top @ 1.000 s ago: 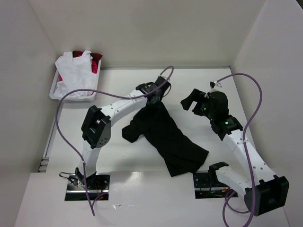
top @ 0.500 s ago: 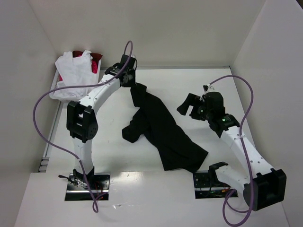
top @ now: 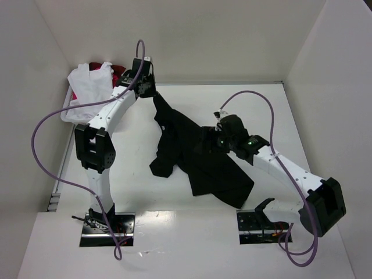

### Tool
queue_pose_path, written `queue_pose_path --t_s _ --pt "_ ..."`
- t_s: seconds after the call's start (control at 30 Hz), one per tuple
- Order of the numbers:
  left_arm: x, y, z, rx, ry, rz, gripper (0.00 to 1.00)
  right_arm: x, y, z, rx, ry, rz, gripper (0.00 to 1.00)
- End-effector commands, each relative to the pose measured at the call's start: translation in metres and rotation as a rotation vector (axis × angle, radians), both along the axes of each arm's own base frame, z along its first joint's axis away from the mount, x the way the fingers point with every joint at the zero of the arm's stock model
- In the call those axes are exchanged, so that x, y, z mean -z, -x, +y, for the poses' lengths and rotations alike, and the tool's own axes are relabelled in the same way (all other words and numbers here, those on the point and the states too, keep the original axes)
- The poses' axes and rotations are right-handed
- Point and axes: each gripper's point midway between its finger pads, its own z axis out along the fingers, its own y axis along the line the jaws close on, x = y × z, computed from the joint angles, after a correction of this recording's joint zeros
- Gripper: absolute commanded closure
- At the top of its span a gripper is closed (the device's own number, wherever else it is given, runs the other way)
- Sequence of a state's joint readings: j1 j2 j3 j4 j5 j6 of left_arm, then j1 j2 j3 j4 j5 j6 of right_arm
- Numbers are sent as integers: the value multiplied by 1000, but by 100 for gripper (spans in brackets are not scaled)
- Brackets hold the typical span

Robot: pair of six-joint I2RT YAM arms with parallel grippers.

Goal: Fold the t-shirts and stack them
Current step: Flatten out the tshirt

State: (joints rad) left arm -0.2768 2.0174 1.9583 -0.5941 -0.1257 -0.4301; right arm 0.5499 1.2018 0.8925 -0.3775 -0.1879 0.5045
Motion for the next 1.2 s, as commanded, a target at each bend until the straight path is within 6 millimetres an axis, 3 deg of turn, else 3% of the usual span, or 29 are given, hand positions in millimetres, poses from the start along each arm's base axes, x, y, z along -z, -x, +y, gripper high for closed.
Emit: queue_pose_path --t_s 0.0,0.07,0.1,0.27,0.4,0.43,0.53,0.67,0.77,0.9,1.07,1.17 --pt "-23 -7 14 -40 49 -69 100 -6 -1 10 -12 75 -39 6" --pt "-12 -8 28 -61 49 -50 100 10 4 8 -24 128 4 7" --pt "-19 -10 32 -64 59 -68 100 10 8 11 -37 128 3 10" --pt "-7 -13 52 -103 67 -52 100 21 13 23 -80 159 19 20" --pt "7 -13 68 -123 75 -31 100 33 27 58 -202 210 12 20" --pt "7 -14 73 -132 74 -31 100 38 41 73 -262 234 1 20" --pt "13 -13 78 -142 73 -22 100 63 54 84 -301 335 34 21" --pt "11 -14 88 -150 73 -32 100 80 58 78 -310 409 55 27" --pt "16 -12 94 -154 64 -22 100 72 57 72 -301 419 32 35" --pt "22 -11 102 -166 68 -11 100 82 64 62 -305 444 56 39" --pt "24 -9 100 -158 75 -8 100 100 72 64 -337 479 97 47" --pt "23 -6 100 -158 75 -8 100 102 79 73 -374 493 93 47"
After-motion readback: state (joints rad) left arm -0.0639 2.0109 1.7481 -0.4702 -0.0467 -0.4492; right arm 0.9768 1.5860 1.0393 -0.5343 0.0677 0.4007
